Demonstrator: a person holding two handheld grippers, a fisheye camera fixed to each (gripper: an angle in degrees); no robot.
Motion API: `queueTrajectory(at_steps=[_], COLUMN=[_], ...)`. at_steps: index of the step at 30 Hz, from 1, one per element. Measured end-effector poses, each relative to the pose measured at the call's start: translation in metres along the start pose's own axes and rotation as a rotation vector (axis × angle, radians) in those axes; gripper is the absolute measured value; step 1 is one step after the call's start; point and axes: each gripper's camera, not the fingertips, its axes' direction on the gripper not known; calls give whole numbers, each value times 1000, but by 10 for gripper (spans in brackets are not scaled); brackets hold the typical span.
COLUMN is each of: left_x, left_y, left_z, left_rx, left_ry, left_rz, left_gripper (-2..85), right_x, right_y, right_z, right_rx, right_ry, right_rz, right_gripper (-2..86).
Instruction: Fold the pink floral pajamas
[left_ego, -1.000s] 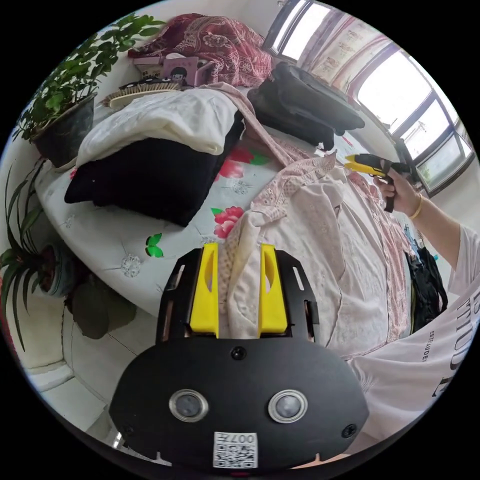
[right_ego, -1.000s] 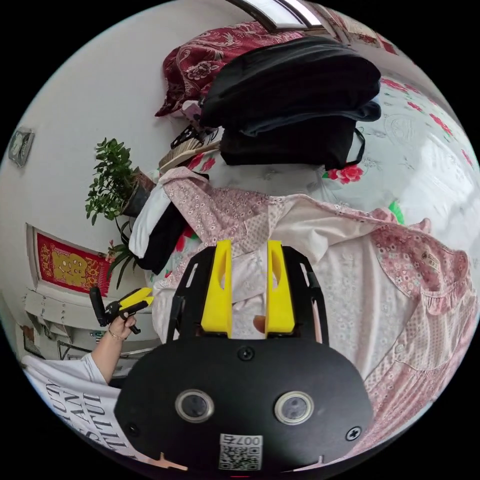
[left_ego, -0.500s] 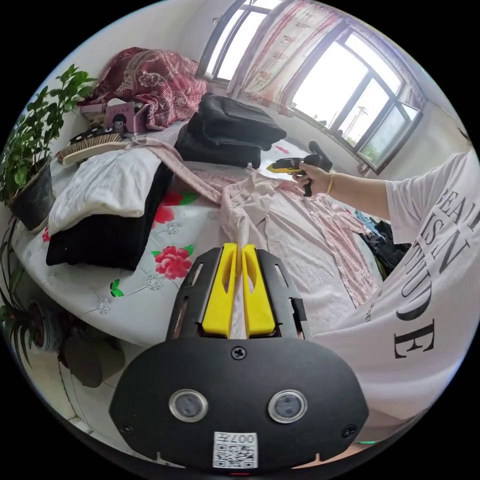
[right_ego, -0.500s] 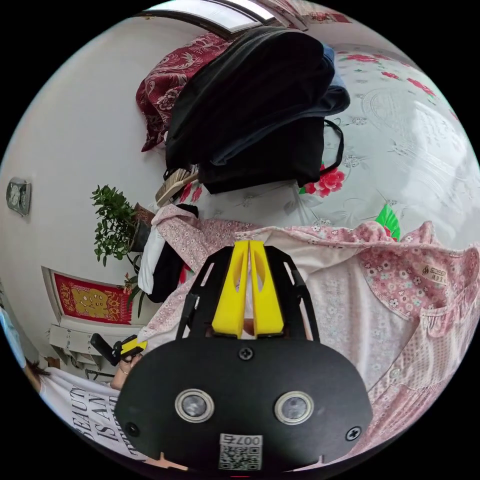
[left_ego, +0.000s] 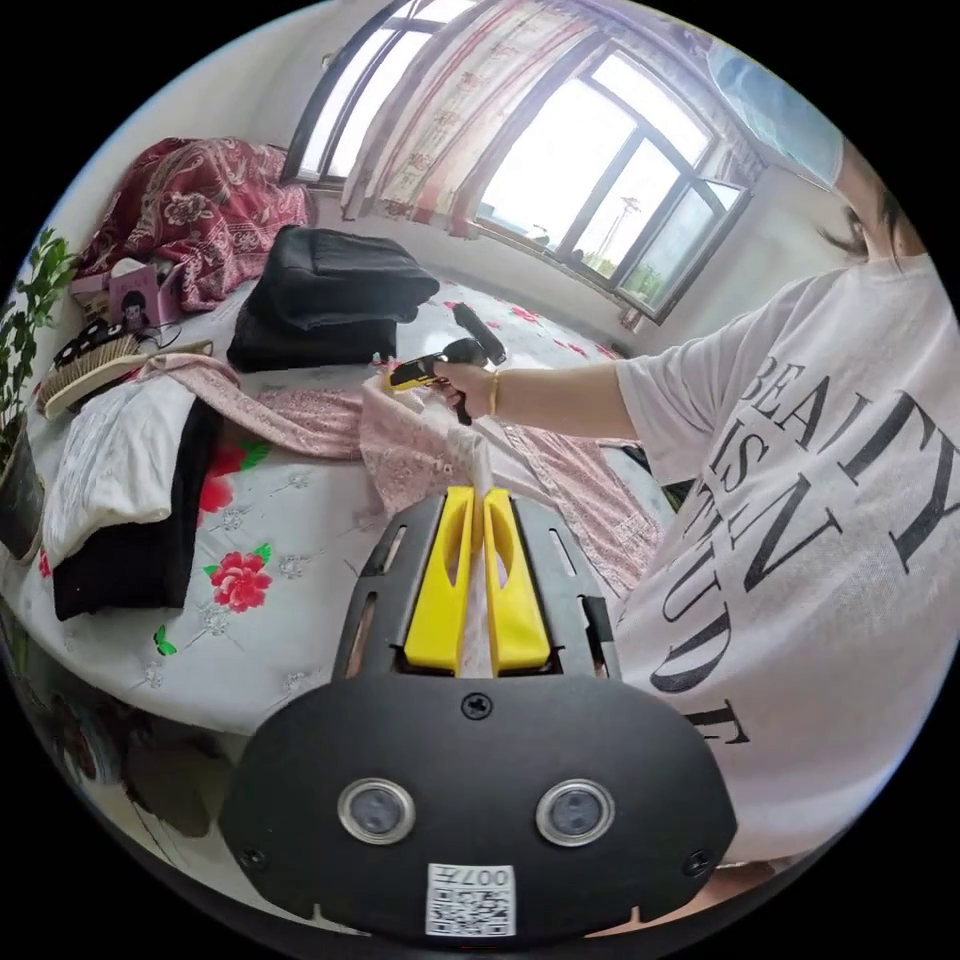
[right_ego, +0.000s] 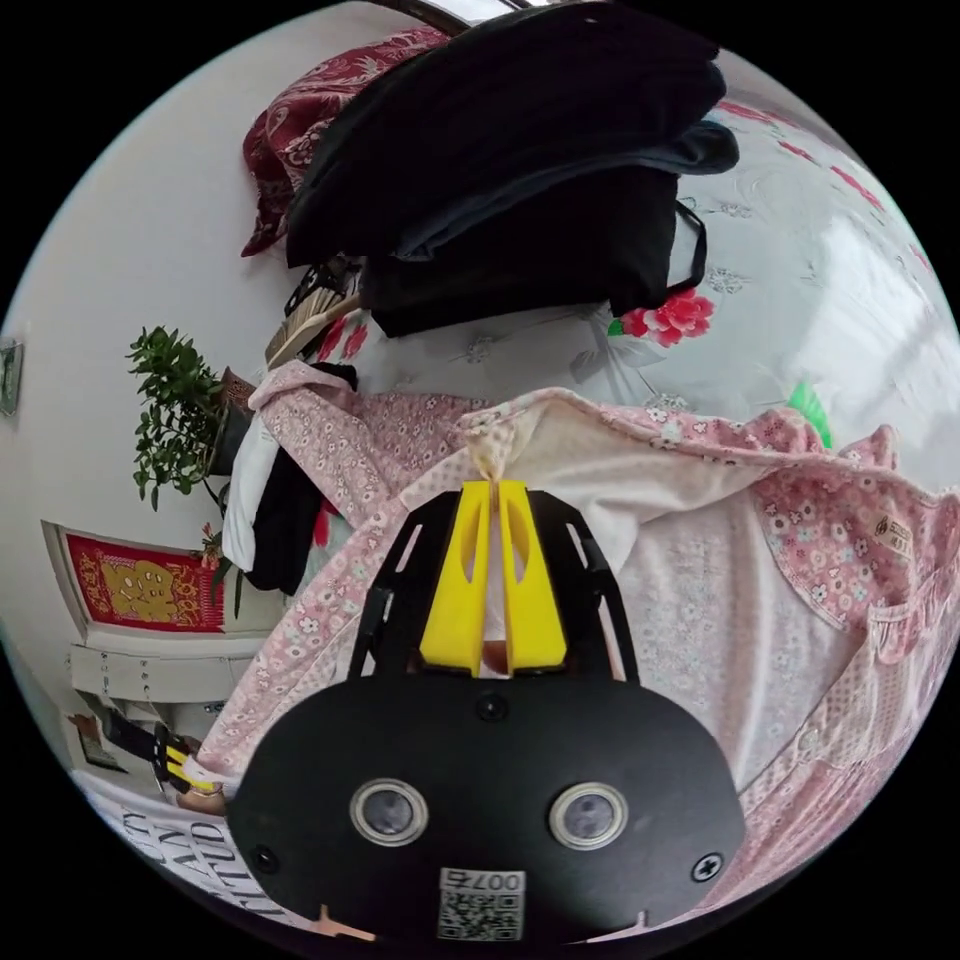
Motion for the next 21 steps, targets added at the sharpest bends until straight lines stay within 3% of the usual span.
queueTrajectory(at_steps=[4, 10, 13, 17, 21], left_x=[39, 81, 100, 115, 126], left_y=[-19, -44, -44, -30, -17], left_z=[25, 110, 164, 212, 251], left_rx=[-62, -162, -319, -466, -615], left_ry=[215, 468, 489, 383, 433], left_rz=[185, 364, 430, 474, 424], left_gripper=[-9, -8, -6, 6, 78], right_x=[19, 65, 95, 131, 133], right_y=[17, 45, 66, 90, 120], right_z=[-87, -175, -175, -137, -119], right_rx=[70, 59, 58, 52, 66], right_ry=[-98, 80, 151, 236, 384], right_rz=[-79, -101, -27, 103, 167], right_gripper=[0, -1, 0, 5, 18])
